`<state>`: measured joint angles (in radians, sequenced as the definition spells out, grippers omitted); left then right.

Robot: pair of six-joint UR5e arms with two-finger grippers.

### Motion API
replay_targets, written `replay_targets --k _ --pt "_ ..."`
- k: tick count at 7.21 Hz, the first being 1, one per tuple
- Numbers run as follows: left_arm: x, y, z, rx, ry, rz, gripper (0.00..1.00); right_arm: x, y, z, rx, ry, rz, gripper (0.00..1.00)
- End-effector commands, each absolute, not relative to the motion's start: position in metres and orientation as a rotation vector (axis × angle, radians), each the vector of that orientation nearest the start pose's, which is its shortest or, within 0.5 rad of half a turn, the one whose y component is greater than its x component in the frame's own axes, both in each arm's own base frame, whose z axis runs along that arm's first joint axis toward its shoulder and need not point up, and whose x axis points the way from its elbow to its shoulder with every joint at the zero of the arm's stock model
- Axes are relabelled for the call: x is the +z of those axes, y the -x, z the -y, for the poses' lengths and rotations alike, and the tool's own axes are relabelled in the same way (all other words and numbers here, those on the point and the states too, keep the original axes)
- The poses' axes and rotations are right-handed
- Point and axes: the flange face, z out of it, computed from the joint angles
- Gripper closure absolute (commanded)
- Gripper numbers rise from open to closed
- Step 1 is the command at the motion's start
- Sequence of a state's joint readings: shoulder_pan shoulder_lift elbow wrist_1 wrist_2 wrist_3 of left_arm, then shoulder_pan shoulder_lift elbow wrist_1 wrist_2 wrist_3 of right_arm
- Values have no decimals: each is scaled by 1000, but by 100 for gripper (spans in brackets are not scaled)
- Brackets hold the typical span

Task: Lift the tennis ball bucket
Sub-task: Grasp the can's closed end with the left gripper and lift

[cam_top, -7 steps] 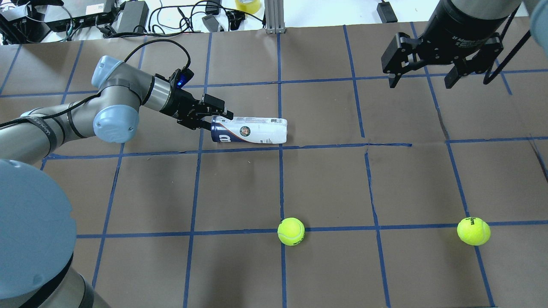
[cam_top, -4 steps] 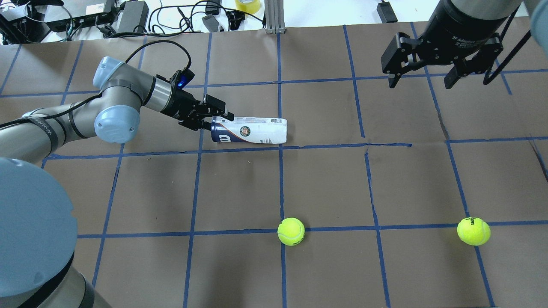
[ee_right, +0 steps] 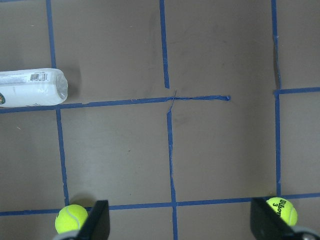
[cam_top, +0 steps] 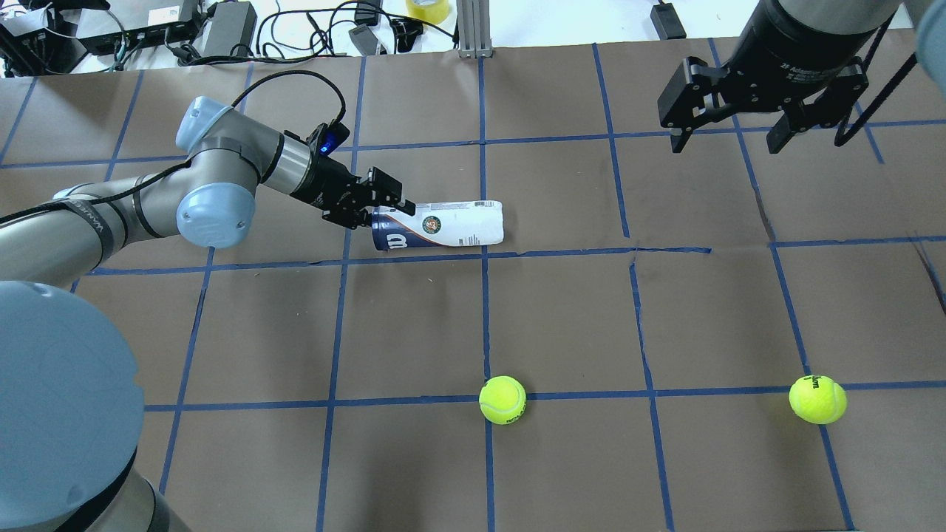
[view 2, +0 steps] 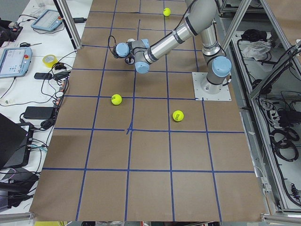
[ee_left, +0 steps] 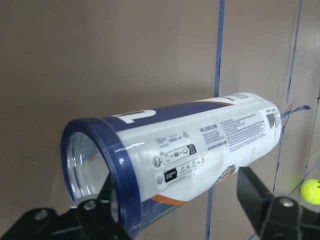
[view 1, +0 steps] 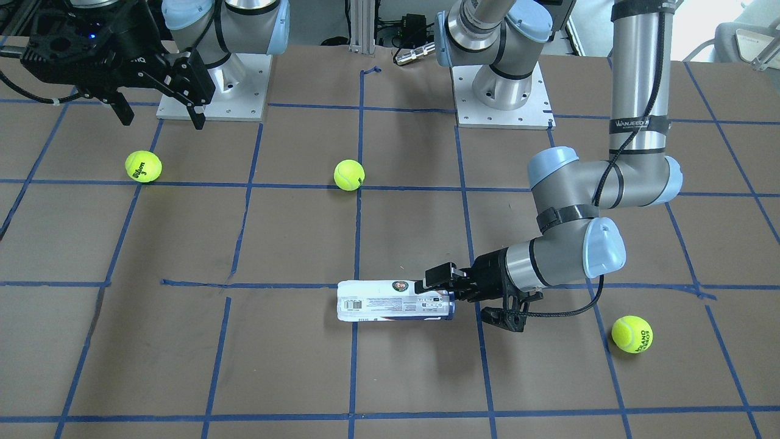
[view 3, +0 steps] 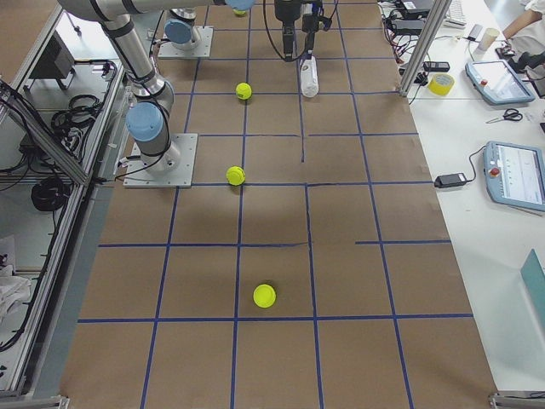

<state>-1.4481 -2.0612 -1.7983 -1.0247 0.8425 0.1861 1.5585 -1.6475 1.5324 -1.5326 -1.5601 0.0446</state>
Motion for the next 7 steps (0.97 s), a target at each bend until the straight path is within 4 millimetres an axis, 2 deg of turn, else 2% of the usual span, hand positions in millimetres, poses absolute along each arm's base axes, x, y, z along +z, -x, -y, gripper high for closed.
replay_targets --k 1,2,4,5,7 --pt "209 126 610 -56 -85 2409 87 540 -129 466 -120 -88 -3125 0" --pt "219 126 613 -57 -136 2409 100 540 -129 466 -119 -88 -3120 0" --pt "241 127 619 -46 -200 2407 100 542 -130 463 -126 -89 -3112 0" --pt "270 132 625 -17 -251 2404 100 541 -131 460 -124 -87 -3114 0" --pt "307 132 628 54 -286 2506 100 537 -130 460 -112 -90 -3117 0"
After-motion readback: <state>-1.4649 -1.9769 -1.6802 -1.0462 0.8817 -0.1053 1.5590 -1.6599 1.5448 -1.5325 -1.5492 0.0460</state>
